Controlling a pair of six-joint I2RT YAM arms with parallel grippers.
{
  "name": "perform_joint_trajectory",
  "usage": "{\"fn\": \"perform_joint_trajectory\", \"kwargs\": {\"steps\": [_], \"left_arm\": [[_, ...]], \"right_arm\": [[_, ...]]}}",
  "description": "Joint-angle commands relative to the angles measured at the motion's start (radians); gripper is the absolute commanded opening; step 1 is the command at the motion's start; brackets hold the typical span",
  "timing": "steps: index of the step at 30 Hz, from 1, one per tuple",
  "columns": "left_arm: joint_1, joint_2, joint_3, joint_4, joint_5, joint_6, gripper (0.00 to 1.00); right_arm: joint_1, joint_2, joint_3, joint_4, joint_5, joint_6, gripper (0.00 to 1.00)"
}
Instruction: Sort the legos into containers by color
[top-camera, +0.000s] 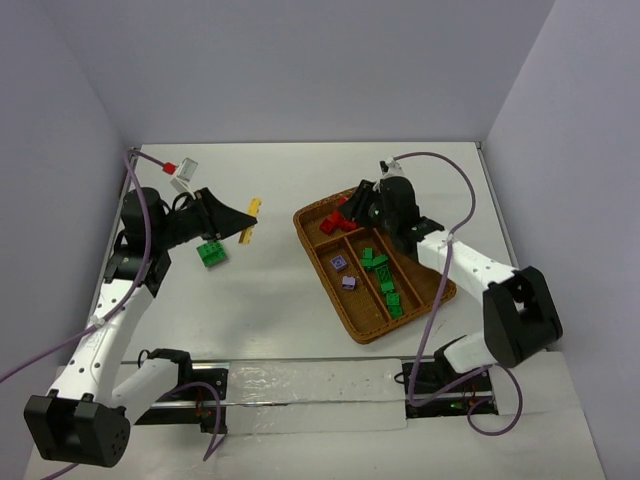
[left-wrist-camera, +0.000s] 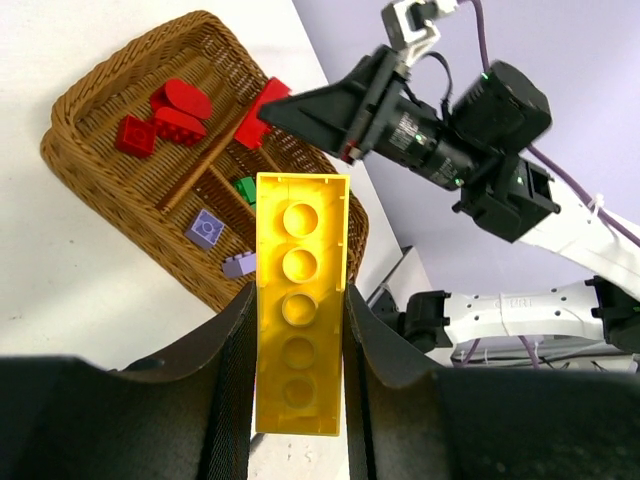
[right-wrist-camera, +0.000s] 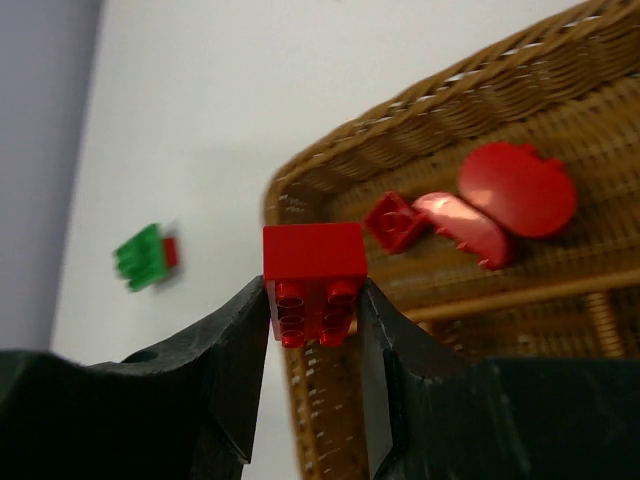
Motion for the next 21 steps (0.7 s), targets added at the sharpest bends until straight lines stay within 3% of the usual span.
{"fn": "perform_joint_trajectory", "kwargs": {"steps": [1,4,7,8,10,12,16,21], "left_arm": [[-0.053,0.01,0.049,0.002,-0.071,-0.005,0.0],[-0.107,0.053,0.102,-0.061,-0.167,0.005,0.0],[-0.128,0.087,0.13,-0.072,-0.197,-0.004,0.0],[-0.129,0.088,0.131,-0.072,-0.2,-0.004,0.0],[-0.149,0.105,0.132,-0.059,-0.217,-0.019,0.0],[-0.173,0.121,0.133,-0.052,-0.237,-0.027,0.0],[-0.24,0.168,0.154,-0.066,-0.297,-0.027,0.0],[-0.318,0.249,0.198,-0.047,-0.35,-0.044,0.0]], "right_arm": [[-0.061,0.098,0.137,-0.111,0.064,-0.088,0.02],[-0.088,0.177,0.202,-0.128,0.062,-0.111,0.1],[-0.103,0.242,0.252,-0.18,0.075,-0.129,0.29],[-0.104,0.248,0.26,-0.186,0.075,-0.13,0.31],[-0.109,0.281,0.281,-0.201,0.085,-0.138,0.59],[-0.111,0.302,0.319,-0.234,0.093,-0.147,0.78],[-0.111,0.291,0.365,-0.299,0.147,-0.165,0.85],[-0.163,0.143,0.391,-0.402,0.136,-0.193,0.87]]}}
